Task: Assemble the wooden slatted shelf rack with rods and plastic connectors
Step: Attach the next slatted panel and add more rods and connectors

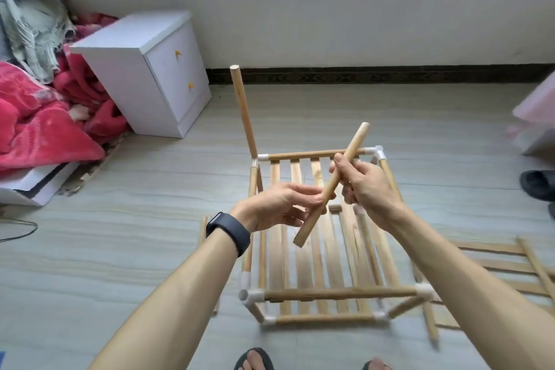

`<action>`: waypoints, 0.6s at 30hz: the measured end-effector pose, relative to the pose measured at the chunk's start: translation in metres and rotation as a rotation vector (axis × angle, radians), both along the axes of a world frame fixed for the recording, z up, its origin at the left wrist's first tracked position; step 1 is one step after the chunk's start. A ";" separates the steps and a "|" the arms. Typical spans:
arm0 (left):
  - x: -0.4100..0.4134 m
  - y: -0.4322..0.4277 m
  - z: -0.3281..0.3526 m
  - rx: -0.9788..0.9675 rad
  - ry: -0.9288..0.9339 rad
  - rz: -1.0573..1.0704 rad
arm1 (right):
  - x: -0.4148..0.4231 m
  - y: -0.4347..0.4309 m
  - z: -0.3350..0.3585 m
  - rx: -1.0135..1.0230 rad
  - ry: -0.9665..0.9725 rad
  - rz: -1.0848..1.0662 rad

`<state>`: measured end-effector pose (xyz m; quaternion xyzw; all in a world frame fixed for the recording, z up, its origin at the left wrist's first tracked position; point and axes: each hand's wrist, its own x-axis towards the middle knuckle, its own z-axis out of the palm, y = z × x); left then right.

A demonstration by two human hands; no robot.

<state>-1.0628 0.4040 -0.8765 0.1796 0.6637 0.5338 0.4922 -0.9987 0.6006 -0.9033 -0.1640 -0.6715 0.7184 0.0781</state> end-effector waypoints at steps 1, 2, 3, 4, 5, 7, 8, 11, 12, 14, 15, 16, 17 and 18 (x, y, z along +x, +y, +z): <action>0.002 0.015 -0.002 -0.026 0.064 0.010 | 0.007 0.011 -0.003 0.015 -0.008 -0.063; 0.003 0.030 -0.004 -0.074 0.178 0.033 | 0.014 0.023 -0.007 0.020 -0.012 -0.137; 0.004 0.045 -0.009 -0.148 0.344 0.058 | 0.022 0.037 -0.011 0.017 -0.015 -0.219; 0.005 0.060 -0.016 -0.239 0.555 0.072 | 0.029 0.050 -0.014 0.017 -0.019 -0.303; 0.006 0.073 -0.024 -0.345 0.779 0.062 | 0.035 0.064 -0.016 0.034 -0.026 -0.384; 0.008 0.096 -0.037 -0.488 1.079 0.018 | 0.044 0.087 -0.019 0.102 -0.041 -0.523; 0.006 0.107 -0.045 -0.518 1.139 -0.005 | 0.045 0.096 -0.019 0.134 -0.040 -0.576; -0.003 0.134 -0.072 -0.602 1.160 -0.106 | 0.037 0.115 -0.014 0.208 0.016 -0.680; -0.005 0.140 -0.081 -0.623 1.160 -0.130 | 0.032 0.118 -0.011 0.250 0.036 -0.696; -0.009 0.151 -0.095 -0.633 1.159 -0.126 | 0.021 0.126 -0.005 0.376 0.041 -0.711; -0.010 0.156 -0.099 -0.628 1.156 -0.108 | 0.015 0.131 -0.001 0.448 0.033 -0.709; -0.012 0.161 -0.103 -0.627 1.155 -0.093 | 0.010 0.135 0.002 0.515 0.029 -0.702; -0.014 0.165 -0.106 -0.634 1.165 -0.087 | 0.005 0.139 0.005 0.573 0.037 -0.690; -0.016 0.168 -0.109 -0.650 1.185 -0.085 | -0.001 0.142 0.009 0.621 0.053 -0.676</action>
